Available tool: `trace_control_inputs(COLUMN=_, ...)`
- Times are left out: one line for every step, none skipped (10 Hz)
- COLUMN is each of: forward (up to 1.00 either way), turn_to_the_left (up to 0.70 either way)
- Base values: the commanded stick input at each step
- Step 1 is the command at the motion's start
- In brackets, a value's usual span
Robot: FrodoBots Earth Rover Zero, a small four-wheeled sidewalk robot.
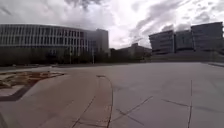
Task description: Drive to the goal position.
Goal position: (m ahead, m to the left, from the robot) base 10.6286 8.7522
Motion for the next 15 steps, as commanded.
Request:
trace_control_inputs(forward=0.7, turn_to_the_left=0.01)
trace_control_inputs(forward=0.7, turn_to_the_left=0.01)
trace_control_inputs(forward=0.7, turn_to_the_left=0.01)
trace_control_inputs(forward=0.7, turn_to_the_left=0.01)
trace_control_inputs(forward=0.7, turn_to_the_left=0.01)
trace_control_inputs(forward=0.7, turn_to_the_left=0.01)
trace_control_inputs(forward=0.7, turn_to_the_left=0.15)
trace_control_inputs(forward=0.7, turn_to_the_left=0.36)
trace_control_inputs(forward=0.7, turn_to_the_left=0.36)
trace_control_inputs(forward=0.7, turn_to_the_left=0.36)
trace_control_inputs(forward=0.7, turn_to_the_left=0.36)
trace_control_inputs(forward=0.7, turn_to_the_left=0.21)
trace_control_inputs(forward=0.7, turn_to_the_left=0.01)
trace_control_inputs(forward=0.7, turn_to_the_left=0.01)
trace_control_inputs(forward=0.7, turn_to_the_left=0.01)
